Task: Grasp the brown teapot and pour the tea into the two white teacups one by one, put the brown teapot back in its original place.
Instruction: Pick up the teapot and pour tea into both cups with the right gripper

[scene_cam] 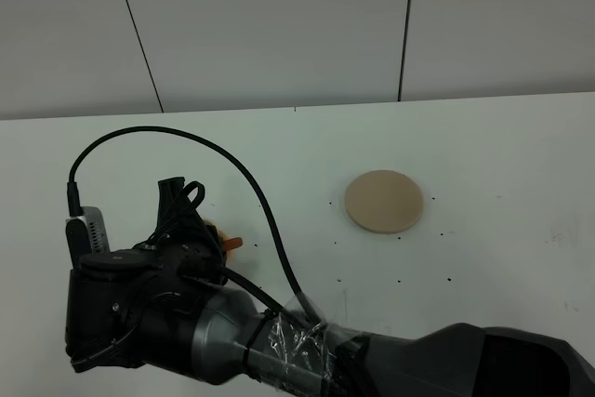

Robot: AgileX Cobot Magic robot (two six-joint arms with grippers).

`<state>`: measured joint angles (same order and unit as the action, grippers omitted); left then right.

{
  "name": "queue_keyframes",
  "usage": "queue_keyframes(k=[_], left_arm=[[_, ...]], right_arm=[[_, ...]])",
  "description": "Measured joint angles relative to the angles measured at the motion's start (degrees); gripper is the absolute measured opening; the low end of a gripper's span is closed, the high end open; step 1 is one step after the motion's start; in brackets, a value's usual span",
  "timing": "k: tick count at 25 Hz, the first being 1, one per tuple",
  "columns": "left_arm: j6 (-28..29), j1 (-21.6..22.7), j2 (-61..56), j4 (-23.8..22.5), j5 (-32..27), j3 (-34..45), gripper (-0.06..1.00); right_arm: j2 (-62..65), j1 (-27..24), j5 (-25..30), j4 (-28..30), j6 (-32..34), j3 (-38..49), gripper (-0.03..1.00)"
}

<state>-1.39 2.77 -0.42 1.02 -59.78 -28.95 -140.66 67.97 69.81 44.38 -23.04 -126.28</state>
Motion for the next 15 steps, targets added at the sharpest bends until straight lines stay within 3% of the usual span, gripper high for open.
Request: queue_keyframes(k=[15], left_arm=[[-0.1, 0.0, 0.0, 0.0, 0.0, 0.0, 0.24]], right_arm=[[0.0, 0.7, 0.0, 2.7, 0.0, 0.0, 0.1]])
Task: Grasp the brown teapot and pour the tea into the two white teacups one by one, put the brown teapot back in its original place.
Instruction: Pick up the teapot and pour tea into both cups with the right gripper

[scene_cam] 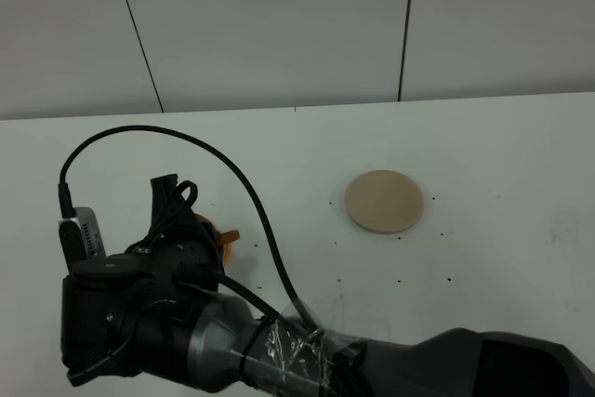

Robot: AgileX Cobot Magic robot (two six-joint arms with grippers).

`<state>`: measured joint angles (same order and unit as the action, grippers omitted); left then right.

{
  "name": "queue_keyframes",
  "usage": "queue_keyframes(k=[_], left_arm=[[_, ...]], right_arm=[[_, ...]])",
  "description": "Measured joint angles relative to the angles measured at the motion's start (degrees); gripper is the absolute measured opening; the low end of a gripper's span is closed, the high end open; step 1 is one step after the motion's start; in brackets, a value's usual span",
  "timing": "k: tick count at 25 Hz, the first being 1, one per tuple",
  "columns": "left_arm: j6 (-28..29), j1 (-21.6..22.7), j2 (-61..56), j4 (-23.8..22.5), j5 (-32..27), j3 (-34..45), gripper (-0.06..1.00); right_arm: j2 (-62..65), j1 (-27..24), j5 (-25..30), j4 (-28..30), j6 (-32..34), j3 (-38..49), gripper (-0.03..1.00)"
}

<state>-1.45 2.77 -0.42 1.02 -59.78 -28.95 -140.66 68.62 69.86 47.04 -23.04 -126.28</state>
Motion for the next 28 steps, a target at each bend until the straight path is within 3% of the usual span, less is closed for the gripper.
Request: queue_keyframes(k=[28], left_arm=[[0.0, 0.0, 0.0, 0.0, 0.0, 0.0, 0.24]], right_arm=[[0.0, 0.1, 0.0, 2.5, -1.5, 0.0, 0.1]])
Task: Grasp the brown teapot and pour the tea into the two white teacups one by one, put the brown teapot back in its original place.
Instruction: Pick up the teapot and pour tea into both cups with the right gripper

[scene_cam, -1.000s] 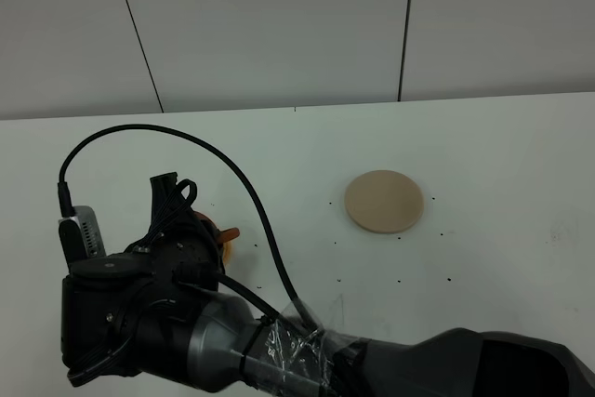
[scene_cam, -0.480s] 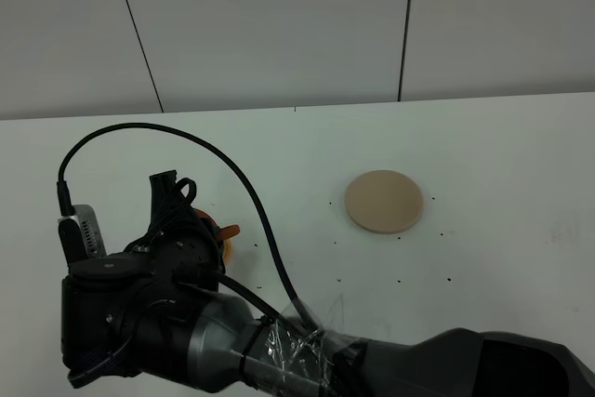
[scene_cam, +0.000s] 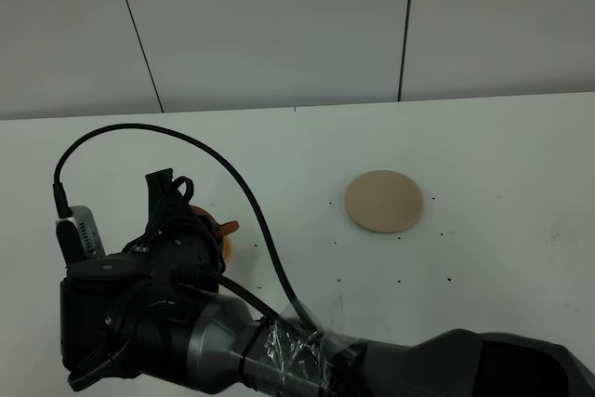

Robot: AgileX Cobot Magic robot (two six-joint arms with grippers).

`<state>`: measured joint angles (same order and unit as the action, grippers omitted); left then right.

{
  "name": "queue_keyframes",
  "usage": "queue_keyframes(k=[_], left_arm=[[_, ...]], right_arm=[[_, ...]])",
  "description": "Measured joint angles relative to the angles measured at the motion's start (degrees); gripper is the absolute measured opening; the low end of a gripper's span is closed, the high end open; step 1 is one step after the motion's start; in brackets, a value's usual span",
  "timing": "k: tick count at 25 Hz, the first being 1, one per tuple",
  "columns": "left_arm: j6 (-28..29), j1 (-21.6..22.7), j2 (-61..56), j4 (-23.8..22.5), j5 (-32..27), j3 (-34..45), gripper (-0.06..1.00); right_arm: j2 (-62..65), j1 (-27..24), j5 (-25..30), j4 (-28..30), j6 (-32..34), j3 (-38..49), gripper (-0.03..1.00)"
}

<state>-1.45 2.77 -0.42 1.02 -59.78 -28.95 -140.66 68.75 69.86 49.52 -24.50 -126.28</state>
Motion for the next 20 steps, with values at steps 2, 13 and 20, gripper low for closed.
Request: queue_keyframes(k=[2, 13, 20], left_arm=[[0.0, 0.0, 0.0, 0.0, 0.0, 0.0, 0.24], [-0.1, 0.0, 0.0, 0.0, 0.0, 0.0, 0.24], [-0.1, 0.0, 0.0, 0.0, 0.0, 0.0, 0.24]], right_arm=[[-0.1, 0.0, 0.0, 0.1, -0.2, 0.0, 0.1], [-2.7, 1.0, 0.0, 3.1, -1.0, 0.0, 0.1], [-2.7, 1.0, 0.0, 3.3, -1.0, 0.0, 0.1]])
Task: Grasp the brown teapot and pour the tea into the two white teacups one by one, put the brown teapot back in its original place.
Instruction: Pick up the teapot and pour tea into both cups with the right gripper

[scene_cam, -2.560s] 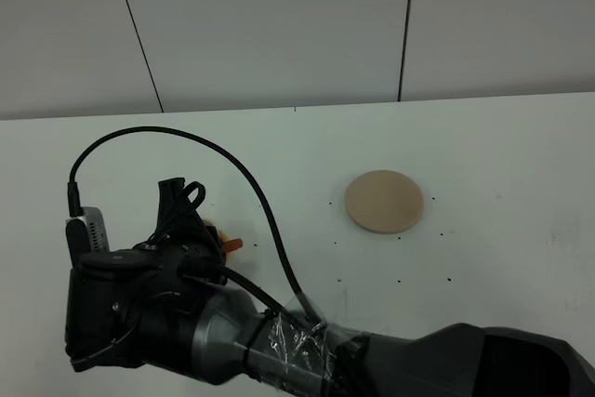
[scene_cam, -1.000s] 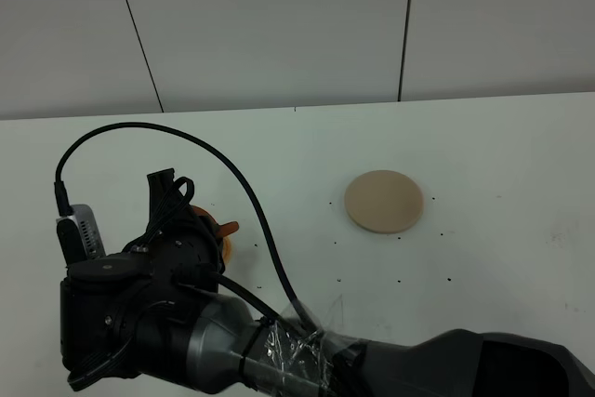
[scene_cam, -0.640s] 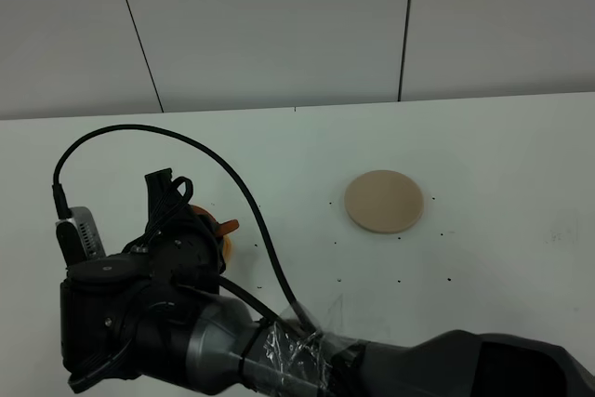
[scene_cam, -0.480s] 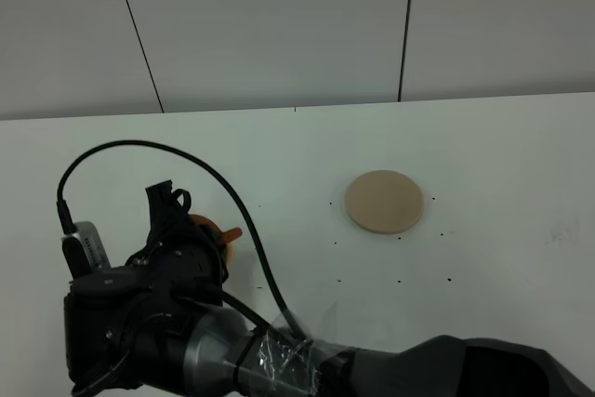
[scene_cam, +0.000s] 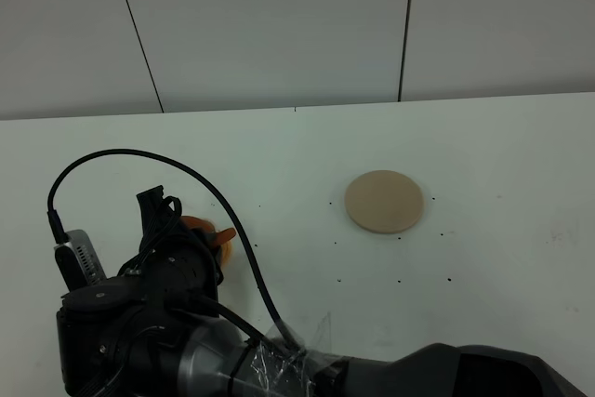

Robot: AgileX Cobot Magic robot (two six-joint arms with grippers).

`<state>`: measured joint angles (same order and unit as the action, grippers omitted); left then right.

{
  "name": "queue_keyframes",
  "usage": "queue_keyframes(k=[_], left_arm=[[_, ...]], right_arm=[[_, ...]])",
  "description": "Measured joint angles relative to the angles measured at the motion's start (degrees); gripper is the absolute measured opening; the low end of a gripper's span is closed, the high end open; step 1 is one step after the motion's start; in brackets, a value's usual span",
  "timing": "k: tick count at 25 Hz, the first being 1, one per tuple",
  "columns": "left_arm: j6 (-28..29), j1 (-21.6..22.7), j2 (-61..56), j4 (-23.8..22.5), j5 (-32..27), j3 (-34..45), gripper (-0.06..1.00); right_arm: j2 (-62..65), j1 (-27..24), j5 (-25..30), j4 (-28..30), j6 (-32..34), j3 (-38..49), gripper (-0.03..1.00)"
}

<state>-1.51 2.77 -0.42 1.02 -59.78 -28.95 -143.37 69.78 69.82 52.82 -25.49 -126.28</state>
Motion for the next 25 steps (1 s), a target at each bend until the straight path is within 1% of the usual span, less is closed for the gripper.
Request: queue_keyframes(k=[25], left_arm=[[0.0, 0.0, 0.0, 0.0, 0.0, 0.0, 0.24]], right_arm=[[0.0, 0.0, 0.0, 0.7, -0.2, 0.0, 0.1]])
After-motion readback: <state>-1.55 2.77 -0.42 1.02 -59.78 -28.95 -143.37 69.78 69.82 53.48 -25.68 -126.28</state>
